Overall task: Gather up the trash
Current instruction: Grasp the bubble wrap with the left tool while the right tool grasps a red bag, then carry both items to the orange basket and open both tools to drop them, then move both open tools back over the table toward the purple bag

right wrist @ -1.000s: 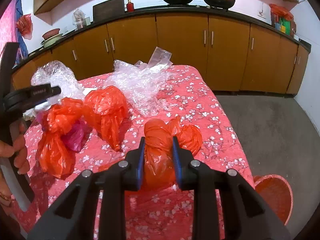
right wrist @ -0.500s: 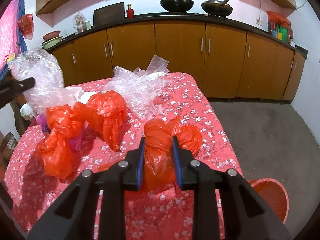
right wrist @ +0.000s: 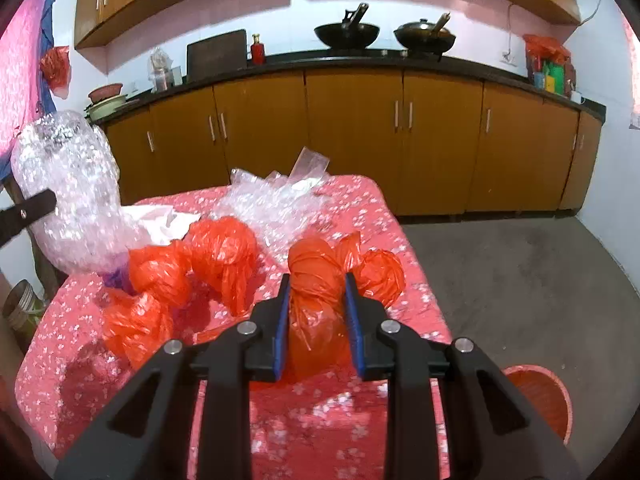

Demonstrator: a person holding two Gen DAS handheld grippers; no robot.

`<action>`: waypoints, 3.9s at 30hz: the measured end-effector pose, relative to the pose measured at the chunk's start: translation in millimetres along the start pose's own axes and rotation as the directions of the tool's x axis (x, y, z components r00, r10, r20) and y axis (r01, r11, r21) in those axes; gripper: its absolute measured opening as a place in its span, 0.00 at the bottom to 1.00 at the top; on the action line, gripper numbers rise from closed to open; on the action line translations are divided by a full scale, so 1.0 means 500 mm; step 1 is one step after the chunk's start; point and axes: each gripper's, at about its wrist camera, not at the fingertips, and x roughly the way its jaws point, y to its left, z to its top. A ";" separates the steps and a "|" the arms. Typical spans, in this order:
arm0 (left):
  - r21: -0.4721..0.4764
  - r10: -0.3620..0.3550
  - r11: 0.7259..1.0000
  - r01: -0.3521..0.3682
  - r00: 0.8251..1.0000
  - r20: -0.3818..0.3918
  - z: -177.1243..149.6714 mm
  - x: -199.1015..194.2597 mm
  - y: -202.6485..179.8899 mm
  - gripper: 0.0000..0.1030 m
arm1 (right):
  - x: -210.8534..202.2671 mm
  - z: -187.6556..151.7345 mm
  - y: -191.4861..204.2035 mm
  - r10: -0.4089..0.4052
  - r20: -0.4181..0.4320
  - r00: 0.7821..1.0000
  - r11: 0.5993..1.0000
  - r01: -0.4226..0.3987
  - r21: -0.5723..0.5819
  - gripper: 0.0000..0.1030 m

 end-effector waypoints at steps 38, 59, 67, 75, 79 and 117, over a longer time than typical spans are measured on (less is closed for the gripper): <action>0.157 -0.250 0.956 0.249 0.968 -0.018 -0.013 -0.071 -0.262 0.15 | -0.183 -0.054 -0.292 -0.202 0.101 0.974 0.971 0.186 0.148 0.24; 0.291 -0.482 0.762 0.578 0.807 -0.342 -0.272 -0.042 -0.680 0.15 | -0.220 -0.267 -0.638 -0.420 -0.114 0.900 0.857 0.435 0.275 0.24; 0.319 -0.433 0.748 0.581 0.793 -0.429 -0.328 0.004 -0.728 0.15 | -0.153 -0.313 -0.684 -0.381 -0.181 0.907 0.855 0.420 0.304 0.24; 0.322 -0.398 0.744 0.585 0.776 -0.490 -0.371 0.043 -0.768 0.15 | -0.077 -0.320 -0.713 -0.348 -0.225 0.910 0.861 0.405 0.307 0.25; 0.333 -0.392 0.733 0.593 0.768 -0.506 -0.387 0.052 -0.788 0.15 | -0.059 -0.321 -0.719 -0.331 -0.224 0.917 0.866 0.390 0.313 0.26; 0.211 -0.390 0.863 0.460 0.870 -0.302 -0.220 0.001 -0.583 0.32 | -0.138 -0.219 -0.592 -0.230 -0.092 0.969 0.930 0.247 0.271 0.43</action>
